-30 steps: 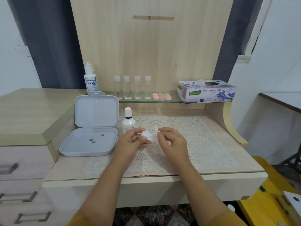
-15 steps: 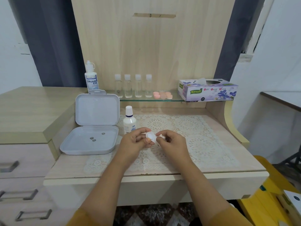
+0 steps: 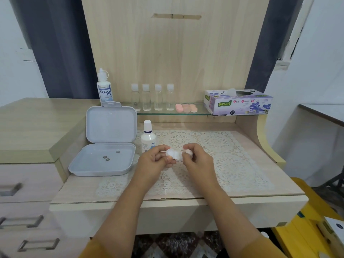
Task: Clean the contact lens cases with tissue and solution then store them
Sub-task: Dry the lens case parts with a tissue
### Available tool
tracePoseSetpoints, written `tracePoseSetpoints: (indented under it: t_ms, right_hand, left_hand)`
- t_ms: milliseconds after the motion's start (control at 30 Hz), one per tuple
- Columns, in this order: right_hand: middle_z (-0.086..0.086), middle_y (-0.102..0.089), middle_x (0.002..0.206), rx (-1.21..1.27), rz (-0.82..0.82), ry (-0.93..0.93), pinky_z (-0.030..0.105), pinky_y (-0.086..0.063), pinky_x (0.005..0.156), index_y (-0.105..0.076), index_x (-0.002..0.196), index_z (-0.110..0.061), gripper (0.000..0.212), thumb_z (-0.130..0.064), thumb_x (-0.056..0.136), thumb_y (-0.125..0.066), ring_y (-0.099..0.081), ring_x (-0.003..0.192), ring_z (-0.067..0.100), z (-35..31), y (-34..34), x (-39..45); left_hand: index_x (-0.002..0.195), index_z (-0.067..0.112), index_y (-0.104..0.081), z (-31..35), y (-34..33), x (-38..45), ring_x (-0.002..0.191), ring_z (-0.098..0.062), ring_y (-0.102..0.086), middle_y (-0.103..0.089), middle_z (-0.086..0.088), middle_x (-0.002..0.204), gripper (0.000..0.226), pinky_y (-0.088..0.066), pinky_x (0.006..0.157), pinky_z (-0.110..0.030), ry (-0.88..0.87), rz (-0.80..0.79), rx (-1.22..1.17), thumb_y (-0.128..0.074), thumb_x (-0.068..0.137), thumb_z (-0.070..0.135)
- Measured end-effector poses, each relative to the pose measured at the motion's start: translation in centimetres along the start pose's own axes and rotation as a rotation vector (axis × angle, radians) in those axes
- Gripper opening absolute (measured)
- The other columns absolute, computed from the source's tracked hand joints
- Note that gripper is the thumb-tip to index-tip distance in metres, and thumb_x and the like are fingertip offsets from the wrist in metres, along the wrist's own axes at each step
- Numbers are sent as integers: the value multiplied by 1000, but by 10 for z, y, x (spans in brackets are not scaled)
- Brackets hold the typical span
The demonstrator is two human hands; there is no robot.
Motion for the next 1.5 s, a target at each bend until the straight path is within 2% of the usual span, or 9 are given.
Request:
tracePoseSetpoints:
  t_ms: [167, 300, 400, 467, 600, 767, 1033, 1300, 1500]
  right_hand:
    - [-9, -69, 86, 135, 165, -6, 38, -56, 78, -63, 93, -34, 11, -23, 94, -59, -64, 81, 8, 2, 14, 3]
    - [-20, -52, 133, -110, -223, 219, 17, -36, 104, -64, 121, -32, 27, -22, 98, -53, -46, 123, -7, -12, -18, -3]
    - [-19, -34, 148, -187, -336, 219, 7, -24, 106, -53, 136, -29, 36, -22, 101, -47, -29, 134, -7, -8, -29, -4]
    - [-19, -38, 146, -95, -282, 174, 5, -29, 102, -57, 133, -30, 35, -20, 100, -50, -33, 132, -8, -6, -23, -2]
    - [-19, -57, 120, 111, -152, 17, 30, -53, 92, -60, 116, -35, 34, -12, 92, -57, -59, 109, 5, 0, -11, 1]
    - [-9, -67, 96, 127, -169, -48, 18, -54, 67, -65, 100, -30, 22, -13, 86, -62, -65, 81, 7, -1, -10, -2]
    - [-8, -71, 87, 168, -121, -118, 19, -51, 68, -69, 85, -23, 15, -11, 85, -60, -66, 81, 4, 6, -7, 1]
    - [-5, -66, 97, 295, 37, -61, 37, -53, 81, -67, 96, -27, 19, -17, 97, -51, -61, 86, 13, 8, 6, 8]
    - [-17, -58, 109, 247, 120, -4, 33, -52, 84, -68, 101, -38, 37, -5, 90, -56, -60, 100, 12, 12, 11, 10]
  left_hand:
    - [113, 4, -60, 1, 3, 0, 77, -15, -72, -73, -13, 86, 24, -55, 68, -18, 2, 26, -14, -59, 90, -2]
    - [111, -1, -58, 1, 1, 0, 78, -18, -72, -73, -14, 86, 21, -55, 69, -20, 1, -17, 4, -59, 90, -2]
    - [108, -1, -58, 3, 1, -2, 78, -19, -72, -73, -15, 86, 19, -55, 70, -20, -1, -27, -11, -59, 89, -4]
    - [107, -1, -58, 4, -1, -2, 80, -21, -72, -72, -18, 89, 19, -55, 71, -21, -10, -43, -12, -60, 88, -5]
    - [105, 1, -59, 3, -2, -2, 82, -24, -72, -73, -15, 88, 19, -56, 73, -24, -10, -49, -13, -61, 88, -4]
    - [104, 3, -60, 3, -4, -4, 84, -24, -71, -74, -13, 88, 20, -57, 79, -29, -10, -86, 48, -62, 86, -5]
    - [99, 7, -62, 2, -10, -6, 87, -23, -72, -75, -10, 86, 19, -56, 84, -34, 10, -145, 127, -66, 84, -4]
    - [99, 3, -60, 4, -7, -4, 87, -22, -72, -75, -10, 88, 16, -57, 83, -34, -5, -80, 88, -65, 85, -3]
    - [103, -1, -57, 4, -3, -2, 86, -23, -72, -73, -15, 88, 17, -58, 81, -32, -22, -42, 70, -62, 87, -3]
Point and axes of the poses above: each hand's wrist, its own x-axis towards the middle knuckle, its own y-axis out of the back of the hand, z = x × y, the point moved 7 cm from there along x, towards the middle knuckle
